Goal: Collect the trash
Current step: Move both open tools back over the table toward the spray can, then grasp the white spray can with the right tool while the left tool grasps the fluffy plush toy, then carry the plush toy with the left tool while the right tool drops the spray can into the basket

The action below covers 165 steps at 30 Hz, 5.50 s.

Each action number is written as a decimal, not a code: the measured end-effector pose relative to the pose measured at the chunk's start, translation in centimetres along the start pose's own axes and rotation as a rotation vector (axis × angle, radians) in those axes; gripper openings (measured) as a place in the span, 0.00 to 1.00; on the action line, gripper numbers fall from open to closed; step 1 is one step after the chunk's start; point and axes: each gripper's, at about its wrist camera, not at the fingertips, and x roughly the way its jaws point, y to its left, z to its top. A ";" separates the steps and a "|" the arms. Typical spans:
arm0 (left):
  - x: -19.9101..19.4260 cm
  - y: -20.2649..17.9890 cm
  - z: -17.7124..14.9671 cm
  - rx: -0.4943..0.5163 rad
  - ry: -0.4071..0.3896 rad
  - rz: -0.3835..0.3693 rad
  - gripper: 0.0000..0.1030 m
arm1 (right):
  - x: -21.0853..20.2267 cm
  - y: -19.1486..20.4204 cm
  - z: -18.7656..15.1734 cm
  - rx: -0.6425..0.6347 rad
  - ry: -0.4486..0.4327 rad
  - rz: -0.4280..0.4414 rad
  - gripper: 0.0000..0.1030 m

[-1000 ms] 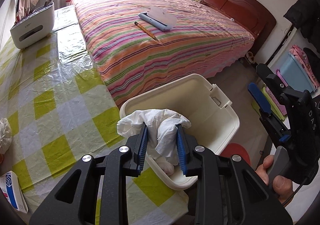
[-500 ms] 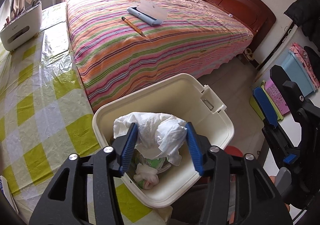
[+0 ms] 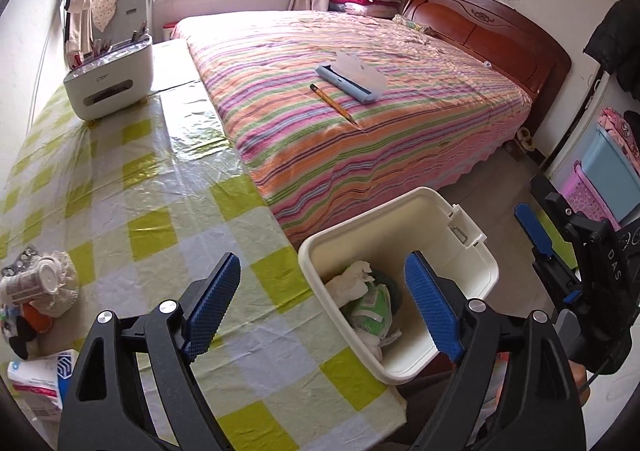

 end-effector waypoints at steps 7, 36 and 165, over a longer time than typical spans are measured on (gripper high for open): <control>-6.3 7.1 -0.5 -0.030 -0.105 0.110 0.82 | 1.2 1.8 -0.7 -0.040 0.037 0.020 0.56; -12.8 28.0 -5.8 -0.420 -0.106 0.266 0.82 | 9.1 16.3 -11.7 -0.414 0.446 0.326 0.63; -3.9 10.4 -2.7 -0.183 -0.088 0.073 0.45 | 5.5 7.6 -5.9 -0.255 0.284 0.298 0.28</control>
